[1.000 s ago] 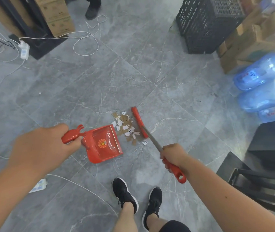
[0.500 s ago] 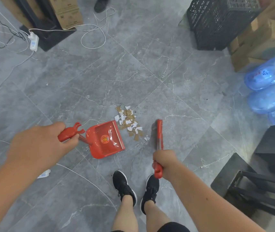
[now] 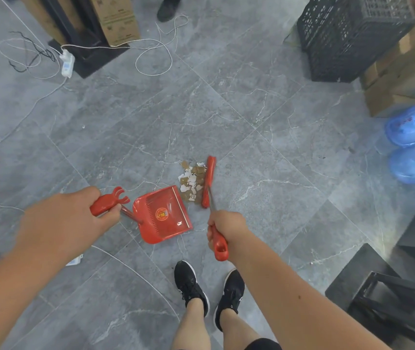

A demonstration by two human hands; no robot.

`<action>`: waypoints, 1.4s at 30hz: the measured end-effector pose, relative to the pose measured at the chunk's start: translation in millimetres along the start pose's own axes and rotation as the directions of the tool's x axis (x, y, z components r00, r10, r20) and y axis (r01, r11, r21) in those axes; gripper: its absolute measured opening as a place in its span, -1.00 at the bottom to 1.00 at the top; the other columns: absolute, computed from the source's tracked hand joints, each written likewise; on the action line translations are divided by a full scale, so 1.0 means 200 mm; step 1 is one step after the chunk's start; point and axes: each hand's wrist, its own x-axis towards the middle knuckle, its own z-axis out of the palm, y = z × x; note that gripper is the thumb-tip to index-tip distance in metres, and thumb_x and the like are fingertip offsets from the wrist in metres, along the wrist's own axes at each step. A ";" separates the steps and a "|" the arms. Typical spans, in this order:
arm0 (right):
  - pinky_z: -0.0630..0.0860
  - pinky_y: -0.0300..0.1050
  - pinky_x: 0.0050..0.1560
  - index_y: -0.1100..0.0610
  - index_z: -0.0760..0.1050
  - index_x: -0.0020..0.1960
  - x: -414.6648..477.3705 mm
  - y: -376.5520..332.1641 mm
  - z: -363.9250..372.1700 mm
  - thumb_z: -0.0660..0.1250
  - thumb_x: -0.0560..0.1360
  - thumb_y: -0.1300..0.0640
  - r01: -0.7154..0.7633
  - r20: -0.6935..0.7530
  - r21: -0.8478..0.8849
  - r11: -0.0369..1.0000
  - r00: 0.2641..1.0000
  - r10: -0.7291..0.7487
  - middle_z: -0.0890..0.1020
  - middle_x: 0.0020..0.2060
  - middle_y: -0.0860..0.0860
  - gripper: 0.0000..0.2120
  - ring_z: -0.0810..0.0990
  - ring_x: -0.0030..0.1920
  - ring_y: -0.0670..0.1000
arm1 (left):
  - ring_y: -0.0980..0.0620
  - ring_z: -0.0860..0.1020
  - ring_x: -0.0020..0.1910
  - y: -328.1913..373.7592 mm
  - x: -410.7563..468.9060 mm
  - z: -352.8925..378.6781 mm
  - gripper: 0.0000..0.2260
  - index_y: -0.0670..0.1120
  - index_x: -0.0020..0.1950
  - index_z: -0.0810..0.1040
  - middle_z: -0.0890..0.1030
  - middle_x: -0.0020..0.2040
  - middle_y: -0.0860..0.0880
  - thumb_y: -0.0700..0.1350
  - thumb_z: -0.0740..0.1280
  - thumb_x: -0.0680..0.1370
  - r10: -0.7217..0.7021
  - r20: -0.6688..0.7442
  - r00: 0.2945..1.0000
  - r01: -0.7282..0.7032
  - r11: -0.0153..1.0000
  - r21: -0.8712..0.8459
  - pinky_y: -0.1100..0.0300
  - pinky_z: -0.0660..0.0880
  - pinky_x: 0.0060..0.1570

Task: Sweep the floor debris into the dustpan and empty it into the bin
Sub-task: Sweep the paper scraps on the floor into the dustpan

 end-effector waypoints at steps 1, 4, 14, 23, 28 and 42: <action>0.29 -0.27 -0.58 0.24 0.39 -0.17 -0.02 -0.01 -0.02 0.15 0.43 0.43 0.015 0.000 -0.035 0.999 1.000 -0.015 0.41 -0.40 0.16 -0.87 0.39 -0.62 0.03 | -0.07 0.52 -0.43 0.00 0.00 0.00 -0.59 0.04 -0.38 0.40 0.50 -0.50 0.03 0.28 0.37 0.50 -0.010 0.003 1.000 0.010 1.000 -0.011 0.11 0.43 -0.34; 0.32 -0.28 -0.61 0.27 0.43 -0.17 -0.07 -0.04 -0.11 0.16 0.42 0.45 0.078 -0.011 -0.206 0.975 0.997 -0.082 0.42 -0.36 0.18 -0.87 0.38 -0.56 0.05 | -0.12 0.56 -0.37 -0.03 0.00 0.01 -0.60 0.05 -0.36 0.41 0.53 -0.46 0.03 0.30 0.34 0.50 -0.066 0.023 0.998 0.067 0.997 -0.038 0.08 0.51 -0.28; 0.65 0.01 -0.27 0.25 0.44 0.06 0.38 -0.40 -0.13 0.23 0.42 0.25 0.165 0.059 -0.941 0.295 0.939 -0.339 0.59 -0.09 0.18 -0.78 0.67 -0.20 0.19 | -0.19 0.57 -0.30 -0.04 0.00 0.18 -0.60 -0.01 -0.30 0.45 0.54 -0.41 0.00 0.28 0.33 0.52 -0.232 0.050 0.971 0.235 0.970 -0.060 0.08 0.42 -0.28; 0.64 -0.09 -0.21 0.28 0.43 0.26 0.50 -0.31 0.02 0.21 0.54 0.26 0.169 0.154 -0.983 0.070 0.971 -0.183 0.54 -0.08 0.10 -0.70 0.65 -0.13 0.08 | -0.22 0.58 -0.26 -0.07 -0.02 0.24 -0.60 -0.04 -0.32 0.46 0.59 -0.35 -0.07 0.22 0.40 0.52 -0.429 0.044 0.902 0.430 0.887 -0.167 0.05 0.47 -0.24; 0.64 -0.08 -0.28 0.18 0.45 0.30 0.42 0.02 -0.01 0.20 0.49 0.26 0.162 0.139 -0.954 0.253 0.985 -0.103 0.59 -0.03 0.09 -0.62 0.67 -0.14 0.09 | -0.23 0.60 -0.24 -0.19 -0.01 0.29 -0.63 -0.01 -0.29 0.50 0.61 -0.34 -0.06 0.26 0.39 0.51 -0.445 0.051 0.894 0.447 0.882 -0.146 0.06 0.46 -0.25; 0.52 -0.37 -0.08 -0.31 0.35 0.20 0.03 0.40 -0.01 0.23 0.46 0.22 0.226 0.251 -0.912 0.342 0.968 0.031 0.52 -0.15 -0.17 -0.52 0.56 -0.13 -0.14 | -0.20 0.56 -0.26 -0.35 0.03 0.33 -0.59 -0.04 -0.32 0.43 0.56 -0.38 -0.02 0.23 0.38 0.52 -0.405 0.036 0.914 0.404 0.895 -0.187 0.08 0.40 -0.25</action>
